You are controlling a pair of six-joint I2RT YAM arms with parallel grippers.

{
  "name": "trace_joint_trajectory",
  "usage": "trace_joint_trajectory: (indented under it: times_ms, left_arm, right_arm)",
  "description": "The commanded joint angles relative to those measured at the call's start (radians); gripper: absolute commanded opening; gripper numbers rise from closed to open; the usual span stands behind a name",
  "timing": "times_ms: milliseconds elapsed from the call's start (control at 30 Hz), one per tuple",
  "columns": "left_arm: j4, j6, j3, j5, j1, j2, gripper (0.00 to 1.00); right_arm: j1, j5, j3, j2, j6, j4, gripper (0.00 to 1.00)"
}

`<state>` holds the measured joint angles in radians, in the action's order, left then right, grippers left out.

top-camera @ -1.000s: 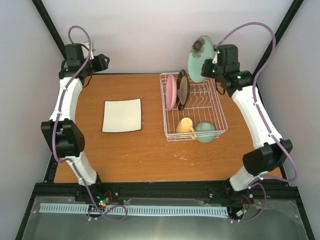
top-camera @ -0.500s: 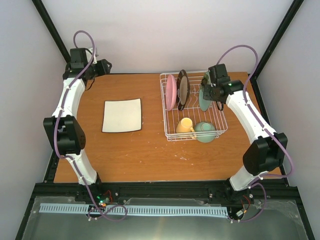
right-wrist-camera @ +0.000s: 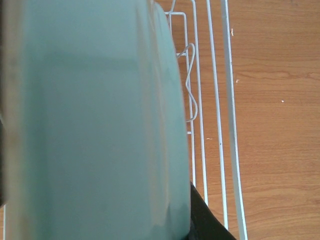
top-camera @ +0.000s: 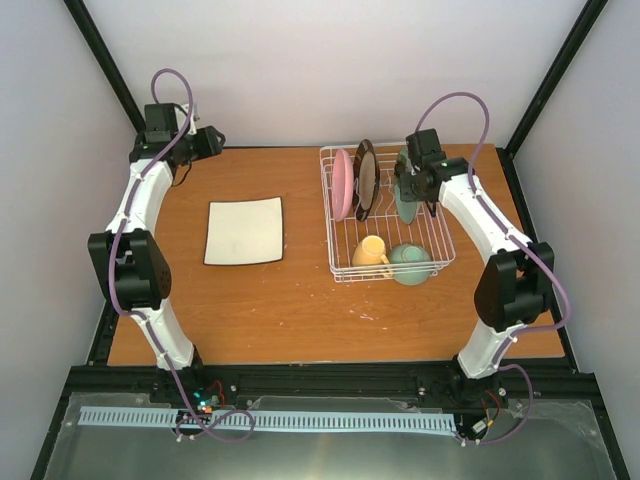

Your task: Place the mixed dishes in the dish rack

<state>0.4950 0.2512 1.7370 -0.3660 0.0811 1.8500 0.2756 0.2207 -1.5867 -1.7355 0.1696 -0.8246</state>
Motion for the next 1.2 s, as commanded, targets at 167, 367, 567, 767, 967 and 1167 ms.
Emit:
trace_joint_trajectory:
  times_ms: [167,367,567,767,967,1167]
  left_arm:
    - [-0.022,-0.015,-0.014,0.026,-0.003,-0.045,0.57]
    - [-0.017,-0.016,-0.006,0.030,-0.003,-0.039,0.57]
    - [-0.007,-0.027,-0.007,0.048,-0.003,-0.041,0.57]
    - [-0.004,-0.027,-0.008,0.041,-0.003,-0.038,0.56]
    - [-0.010,-0.025,-0.005,0.039,-0.003,-0.038,0.56]
    - [-0.013,-0.023,-0.001,0.032,-0.003,-0.036,0.55]
  right_arm:
    - [-0.005,-0.004,-0.116,-0.048,-0.059,0.108,0.03]
    - [-0.006,-0.058,-0.169,-0.130,-0.044,0.086,0.03]
    - [-0.007,-0.071,-0.147,-0.153,-0.040,0.071,0.03]
    - [-0.006,-0.059,-0.126,-0.163,-0.017,0.059,0.03]
    - [-0.010,0.000,-0.113,-0.144,0.021,0.066,0.03]
    - [-0.013,0.022,-0.114,-0.156,0.076,0.056,0.03]
